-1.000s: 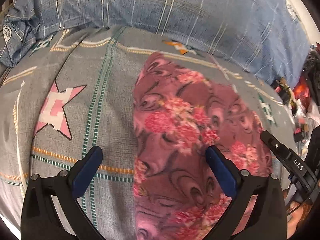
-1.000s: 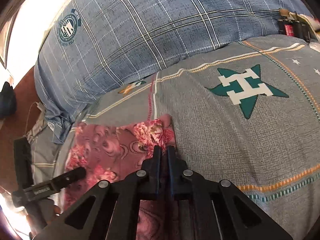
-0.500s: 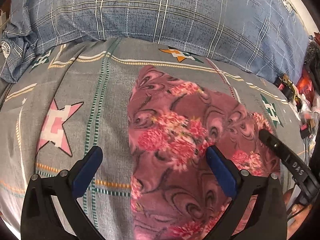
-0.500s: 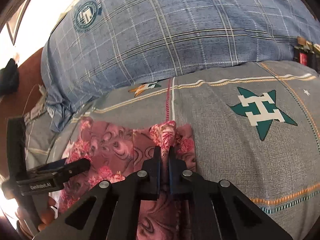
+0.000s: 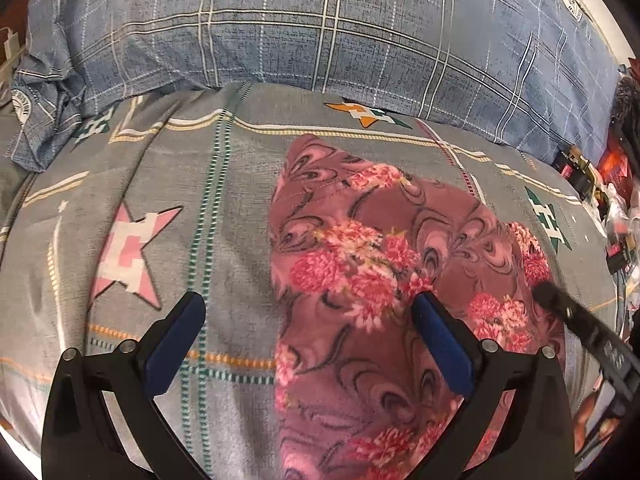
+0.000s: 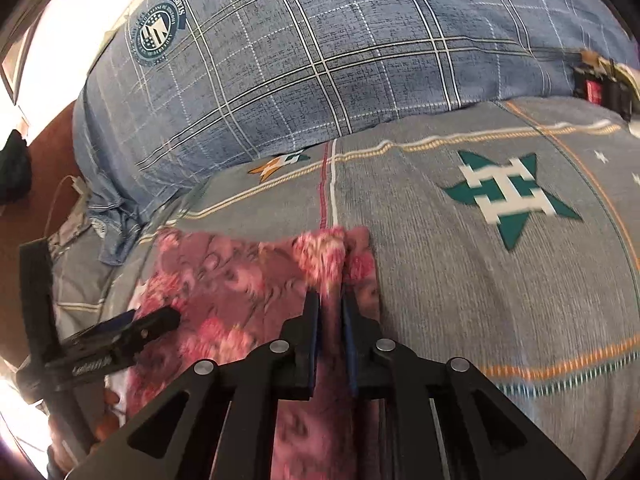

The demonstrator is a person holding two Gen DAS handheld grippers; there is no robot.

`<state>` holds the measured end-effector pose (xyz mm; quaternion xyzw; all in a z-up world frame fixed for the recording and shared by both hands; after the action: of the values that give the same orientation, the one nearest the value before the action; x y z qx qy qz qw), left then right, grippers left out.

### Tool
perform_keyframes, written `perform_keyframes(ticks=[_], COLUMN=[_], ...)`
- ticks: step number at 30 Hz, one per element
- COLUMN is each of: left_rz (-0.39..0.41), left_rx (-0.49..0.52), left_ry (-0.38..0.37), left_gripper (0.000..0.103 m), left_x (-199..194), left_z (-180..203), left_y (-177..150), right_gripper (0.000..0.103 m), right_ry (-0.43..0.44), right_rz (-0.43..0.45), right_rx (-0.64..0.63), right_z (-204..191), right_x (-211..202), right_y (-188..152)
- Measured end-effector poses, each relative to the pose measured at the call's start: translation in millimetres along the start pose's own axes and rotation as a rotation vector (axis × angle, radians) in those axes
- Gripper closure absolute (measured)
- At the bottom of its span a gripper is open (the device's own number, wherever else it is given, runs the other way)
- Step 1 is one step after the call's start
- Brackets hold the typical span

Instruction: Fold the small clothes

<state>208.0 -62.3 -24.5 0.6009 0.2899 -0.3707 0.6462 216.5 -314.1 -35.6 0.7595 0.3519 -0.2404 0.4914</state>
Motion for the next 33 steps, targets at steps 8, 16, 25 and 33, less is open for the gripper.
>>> perform_keyframes(ticks=[8,16,25,33], left_rz=[0.087,0.173,0.227,-0.013], left_rx=[0.005,0.067,0.114,0.053], left_ry=[0.053,0.122,0.15,-0.038], left_gripper=[0.0,0.0,0.0,0.0], left_x=[-35,-67,-90,-52], left_z=[-10,-10,-4,-13], left_y=[-12,-24,-34,-61], right_gripper=[0.073,0.098,0.086,0.07], right_ry=[0.061,-0.015,0.024,0.037], right_rz=[-0.006,0.047,0.035,-0.031], right_rx=[-0.047,-0.097,-0.05,-0.078], right_z=[-5,-6,-3,-5], right_x=[-27,-37,-58,-52], right_y=[-39,-41,-47,-73])
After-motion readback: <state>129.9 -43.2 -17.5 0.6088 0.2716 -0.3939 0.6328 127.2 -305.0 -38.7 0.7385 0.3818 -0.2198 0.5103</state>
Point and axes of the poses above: each gripper's, at about its wrist camera, not at the fingertips, and x roughly the way its jaws point, z to its right, y to its top, the point moved 3 cm from there along x, roughly the way its jaws point, and after that the axes turned 3 degrees about z, right-handed, at the moved point
